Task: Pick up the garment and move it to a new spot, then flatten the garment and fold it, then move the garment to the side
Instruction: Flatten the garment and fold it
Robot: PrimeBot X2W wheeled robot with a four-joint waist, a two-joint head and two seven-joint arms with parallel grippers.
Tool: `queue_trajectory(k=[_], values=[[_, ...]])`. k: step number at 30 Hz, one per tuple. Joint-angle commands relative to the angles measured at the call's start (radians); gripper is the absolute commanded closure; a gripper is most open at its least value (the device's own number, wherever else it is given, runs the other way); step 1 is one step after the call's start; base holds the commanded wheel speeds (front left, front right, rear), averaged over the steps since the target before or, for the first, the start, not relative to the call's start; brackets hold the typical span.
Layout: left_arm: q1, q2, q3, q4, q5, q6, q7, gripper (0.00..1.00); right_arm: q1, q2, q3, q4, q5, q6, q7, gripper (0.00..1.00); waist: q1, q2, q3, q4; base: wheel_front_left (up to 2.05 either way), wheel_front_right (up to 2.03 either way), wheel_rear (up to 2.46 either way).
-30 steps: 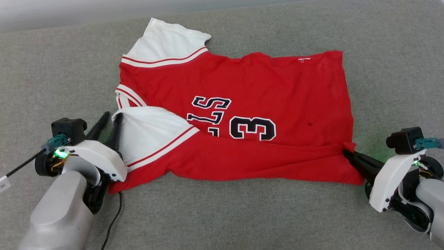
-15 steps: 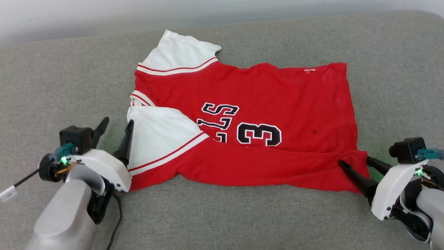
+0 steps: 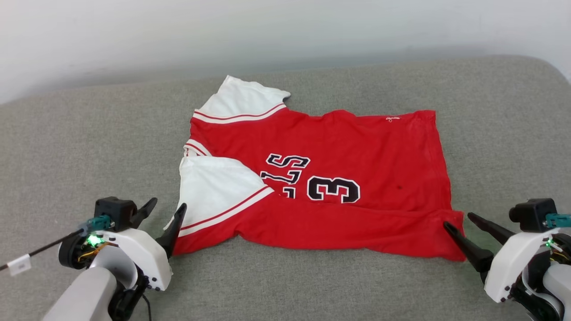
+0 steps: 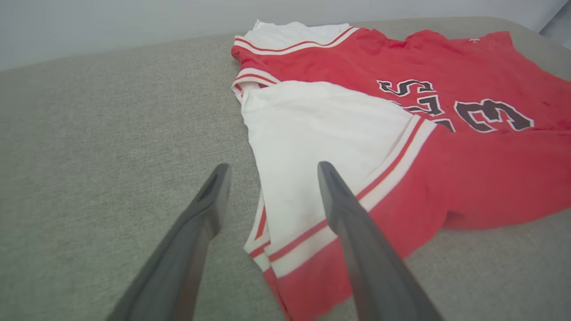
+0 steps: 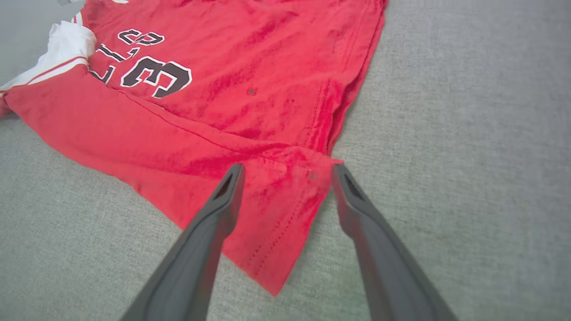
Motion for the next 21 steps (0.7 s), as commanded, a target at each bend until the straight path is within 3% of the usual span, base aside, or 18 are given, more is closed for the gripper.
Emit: queue_trajectory(k=[1, 13, 21], values=[[0.014, 0.014, 0.002, -0.022, -0.011, 0.006, 0.027, 0.0, 0.025, -0.007, -0.018, -0.011, -0.006, -0.001, -0.005, 0.0, 0.0001, 0.0, -0.014, -0.002, 0.0, 0.0, 0.0], [0.122, 0.111, 0.011, -0.213, -0.097, 0.113, 0.343, 0.0, 0.147, -0.034, -0.168, -0.101, -0.102, -0.001, 0.011, 0.0, 0.0001, 0.0, -0.025, -0.038, 0.0, 0.0, 0.0], [0.152, 0.157, 0.015, -0.297, -0.117, 0.169, 0.451, 0.0, 0.215, -0.024, -0.3, -0.167, -0.17, -0.001, 0.059, 0.0, 0.0001, 0.0, 0.003, -0.062, 0.0, 0.0, 0.0]])
